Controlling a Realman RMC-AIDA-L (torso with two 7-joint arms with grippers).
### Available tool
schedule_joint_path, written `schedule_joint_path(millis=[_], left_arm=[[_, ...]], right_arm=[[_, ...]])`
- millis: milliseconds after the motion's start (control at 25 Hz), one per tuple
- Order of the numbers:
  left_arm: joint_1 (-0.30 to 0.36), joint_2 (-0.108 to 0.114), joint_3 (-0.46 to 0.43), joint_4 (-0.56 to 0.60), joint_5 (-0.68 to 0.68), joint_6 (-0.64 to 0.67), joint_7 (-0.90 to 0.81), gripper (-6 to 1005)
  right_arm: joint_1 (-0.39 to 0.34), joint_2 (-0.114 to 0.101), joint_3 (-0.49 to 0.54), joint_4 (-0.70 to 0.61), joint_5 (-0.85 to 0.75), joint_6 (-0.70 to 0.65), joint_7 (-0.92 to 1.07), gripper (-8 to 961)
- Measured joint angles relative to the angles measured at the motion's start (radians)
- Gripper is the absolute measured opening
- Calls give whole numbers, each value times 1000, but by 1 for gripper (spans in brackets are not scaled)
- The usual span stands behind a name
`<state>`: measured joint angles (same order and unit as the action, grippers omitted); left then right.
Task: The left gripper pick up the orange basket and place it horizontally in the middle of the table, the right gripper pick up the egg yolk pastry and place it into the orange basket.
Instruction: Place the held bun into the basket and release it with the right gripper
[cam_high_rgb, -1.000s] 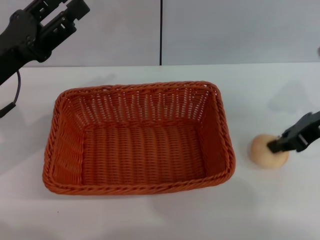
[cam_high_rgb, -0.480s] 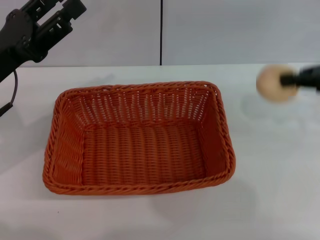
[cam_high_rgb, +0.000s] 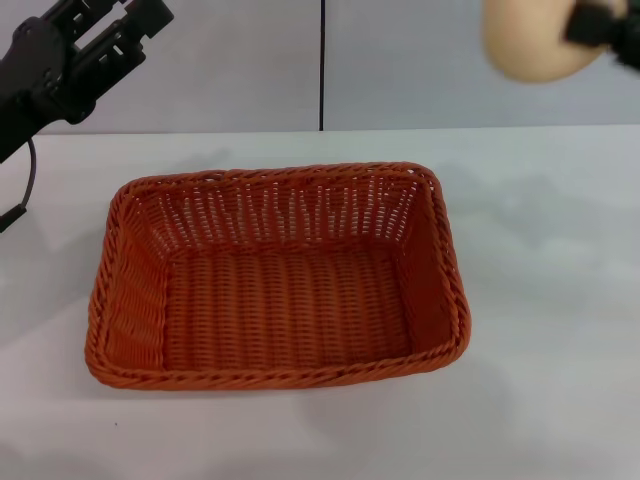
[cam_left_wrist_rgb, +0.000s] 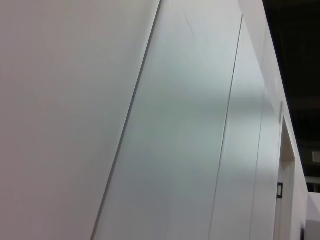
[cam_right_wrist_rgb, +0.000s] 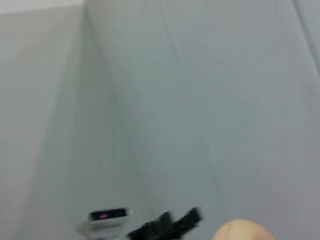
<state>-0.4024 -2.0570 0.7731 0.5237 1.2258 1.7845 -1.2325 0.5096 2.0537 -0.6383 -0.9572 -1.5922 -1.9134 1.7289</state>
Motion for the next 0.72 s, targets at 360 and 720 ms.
schedule_joint_path(millis=[360, 720], left_arm=[[-6, 1, 3, -4, 0, -3, -1, 661], [2, 1, 3, -5, 1, -4, -1, 662]], right_arm=[[47, 14, -131, 128, -32, 29, -161, 52], [17, 10, -107, 130, -27, 28, -167, 386]])
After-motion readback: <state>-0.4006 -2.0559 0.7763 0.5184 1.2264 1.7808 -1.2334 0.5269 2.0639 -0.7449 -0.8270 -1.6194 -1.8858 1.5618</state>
